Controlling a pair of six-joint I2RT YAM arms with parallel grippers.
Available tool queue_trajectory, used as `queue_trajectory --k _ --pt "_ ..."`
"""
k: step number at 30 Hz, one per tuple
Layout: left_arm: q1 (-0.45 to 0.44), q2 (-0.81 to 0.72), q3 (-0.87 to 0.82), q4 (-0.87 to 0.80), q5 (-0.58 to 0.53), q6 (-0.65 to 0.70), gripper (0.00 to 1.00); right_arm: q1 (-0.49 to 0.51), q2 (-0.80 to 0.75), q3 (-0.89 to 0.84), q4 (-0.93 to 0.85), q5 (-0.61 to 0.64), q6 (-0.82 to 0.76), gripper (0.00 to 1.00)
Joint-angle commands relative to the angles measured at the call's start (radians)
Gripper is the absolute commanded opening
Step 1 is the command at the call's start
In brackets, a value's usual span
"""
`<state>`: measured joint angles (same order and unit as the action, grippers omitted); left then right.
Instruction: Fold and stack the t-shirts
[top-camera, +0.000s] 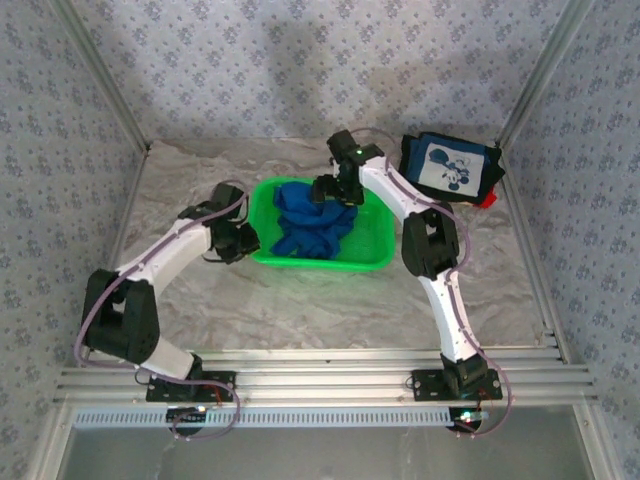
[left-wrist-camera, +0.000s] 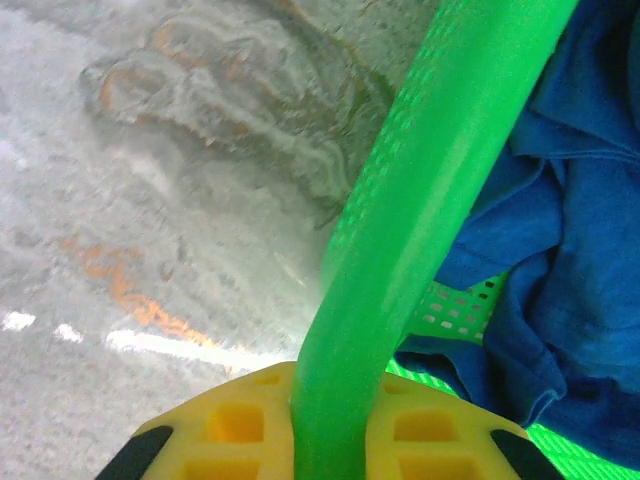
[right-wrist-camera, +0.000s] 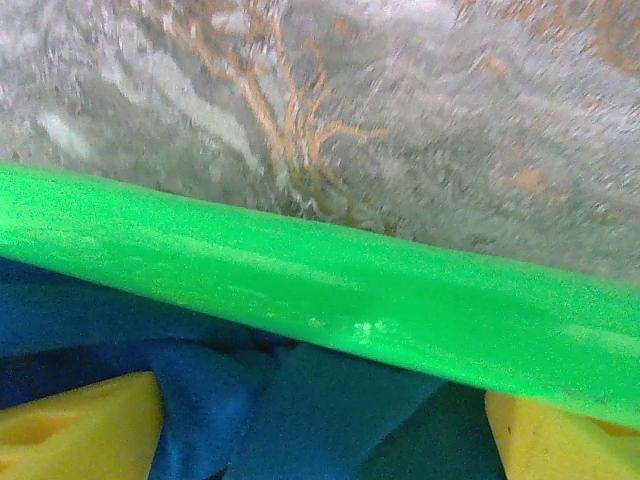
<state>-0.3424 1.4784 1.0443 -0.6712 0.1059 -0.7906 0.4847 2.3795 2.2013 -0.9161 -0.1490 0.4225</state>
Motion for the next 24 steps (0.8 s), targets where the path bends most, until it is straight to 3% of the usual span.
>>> queue_trajectory --k 1,4,9,12,16,24 --pt "0.006 -0.051 -0.057 -0.022 -0.088 -0.050 0.05 0.018 -0.041 -0.060 -0.046 -0.006 0.008 0.79" --pt "0.005 -0.070 -0.089 -0.013 -0.083 -0.072 0.05 0.027 -0.066 -0.139 -0.012 -0.021 0.040 0.67" --pt "0.012 -0.087 -0.107 -0.013 -0.101 -0.083 0.02 0.015 -0.092 -0.125 0.010 -0.048 0.051 0.16" --pt "0.033 -0.103 -0.110 -0.013 -0.097 -0.089 0.00 0.024 -0.151 -0.084 0.016 -0.054 0.066 0.02" --pt "0.095 -0.109 -0.102 -0.013 -0.083 -0.079 0.00 0.027 -0.237 0.003 0.042 -0.099 0.084 0.00" --pt "0.398 -0.107 -0.075 -0.013 -0.036 -0.014 0.00 0.001 -0.420 0.148 0.258 -0.316 0.218 0.00"
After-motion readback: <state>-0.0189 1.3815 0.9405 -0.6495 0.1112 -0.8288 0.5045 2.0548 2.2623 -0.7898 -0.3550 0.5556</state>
